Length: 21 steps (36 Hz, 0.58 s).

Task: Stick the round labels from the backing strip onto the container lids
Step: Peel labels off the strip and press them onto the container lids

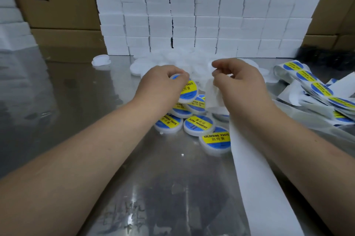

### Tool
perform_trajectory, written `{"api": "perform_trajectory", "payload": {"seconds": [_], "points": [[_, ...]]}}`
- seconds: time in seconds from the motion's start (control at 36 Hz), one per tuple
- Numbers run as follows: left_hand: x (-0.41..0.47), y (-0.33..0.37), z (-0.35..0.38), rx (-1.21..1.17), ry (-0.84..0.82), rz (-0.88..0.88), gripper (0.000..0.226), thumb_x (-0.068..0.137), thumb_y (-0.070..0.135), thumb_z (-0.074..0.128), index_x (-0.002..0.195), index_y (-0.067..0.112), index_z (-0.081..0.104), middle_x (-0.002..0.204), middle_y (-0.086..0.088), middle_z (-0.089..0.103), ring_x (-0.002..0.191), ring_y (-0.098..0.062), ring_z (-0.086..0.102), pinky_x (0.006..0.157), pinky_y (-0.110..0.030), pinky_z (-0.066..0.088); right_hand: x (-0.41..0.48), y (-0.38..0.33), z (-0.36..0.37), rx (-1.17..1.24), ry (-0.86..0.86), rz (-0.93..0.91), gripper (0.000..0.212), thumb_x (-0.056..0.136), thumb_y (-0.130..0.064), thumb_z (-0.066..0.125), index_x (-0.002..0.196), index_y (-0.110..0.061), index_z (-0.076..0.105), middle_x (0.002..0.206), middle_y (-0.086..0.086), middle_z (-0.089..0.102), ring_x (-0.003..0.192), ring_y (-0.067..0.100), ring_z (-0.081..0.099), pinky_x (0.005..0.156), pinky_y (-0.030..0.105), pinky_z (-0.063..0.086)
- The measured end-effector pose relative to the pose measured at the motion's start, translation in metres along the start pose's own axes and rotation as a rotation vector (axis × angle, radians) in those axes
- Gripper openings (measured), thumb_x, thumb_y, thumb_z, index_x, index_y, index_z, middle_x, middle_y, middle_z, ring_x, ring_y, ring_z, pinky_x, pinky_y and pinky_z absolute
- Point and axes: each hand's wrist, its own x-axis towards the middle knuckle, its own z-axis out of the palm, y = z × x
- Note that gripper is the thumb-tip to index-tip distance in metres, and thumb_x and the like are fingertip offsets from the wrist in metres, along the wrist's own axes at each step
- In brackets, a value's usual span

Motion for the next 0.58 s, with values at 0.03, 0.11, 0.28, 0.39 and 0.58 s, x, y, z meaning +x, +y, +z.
{"api": "perform_trajectory", "payload": {"seconds": [0.03, 0.11, 0.28, 0.39, 0.58], "points": [[0.0, 0.0, 0.002, 0.04, -0.024, -0.014, 0.026, 0.086, 0.029, 0.051, 0.065, 0.03, 0.065, 0.072, 0.013, 0.065, 0.071, -0.01, 0.059, 0.074, -0.027, 0.049, 0.0, 0.0, 0.0, 0.027, 0.013, 0.01, 0.029, 0.081, -0.008, 0.049, 0.098, -0.031, 0.058, 0.082, -0.02, 0.057, 0.066, -0.007, 0.051, 0.064, 0.012, 0.04], [-0.001, 0.001, 0.002, 0.155, -0.087, -0.033, 0.033, 0.089, 0.026, 0.045, 0.062, 0.038, 0.061, 0.072, 0.022, 0.06, 0.083, -0.009, 0.059, 0.069, -0.016, 0.044, 0.0, -0.001, 0.002, 0.075, 0.06, 0.013, 0.031, 0.083, -0.003, 0.045, 0.095, -0.029, 0.057, 0.083, -0.018, 0.056, 0.065, -0.003, 0.05, 0.063, 0.015, 0.04], [-0.002, 0.001, 0.003, 0.389, -0.143, -0.056, 0.029, 0.089, 0.025, 0.042, 0.082, 0.021, 0.069, 0.095, 0.0, 0.067, 0.096, -0.021, 0.055, 0.072, -0.028, 0.047, 0.004, -0.004, -0.005, 0.174, 0.12, 0.025, 0.034, 0.081, 0.002, 0.05, 0.09, -0.031, 0.057, 0.086, -0.018, 0.057, 0.071, -0.001, 0.052, 0.06, 0.012, 0.044], [-0.003, 0.0, 0.001, 0.516, -0.139, -0.024, 0.02, 0.088, 0.035, 0.052, 0.101, 0.033, 0.067, 0.114, 0.001, 0.059, 0.11, -0.023, 0.049, 0.087, -0.033, 0.044, 0.004, -0.005, -0.004, 0.229, 0.117, 0.033, 0.037, 0.079, 0.006, 0.051, 0.085, -0.03, 0.055, 0.079, -0.013, 0.056, 0.058, -0.008, 0.051, 0.054, 0.01, 0.043], [-0.007, 0.01, -0.001, 0.258, 0.025, 0.118, 0.012, 0.09, 0.036, 0.052, 0.092, 0.034, 0.063, 0.091, 0.011, 0.06, 0.096, -0.007, 0.054, 0.084, -0.025, 0.04, 0.003, -0.005, -0.004, 0.299, 0.137, 0.055, 0.032, 0.079, 0.005, 0.056, 0.079, -0.025, 0.043, 0.068, -0.009, 0.043, 0.05, -0.006, 0.042, 0.054, 0.012, 0.039]]}}
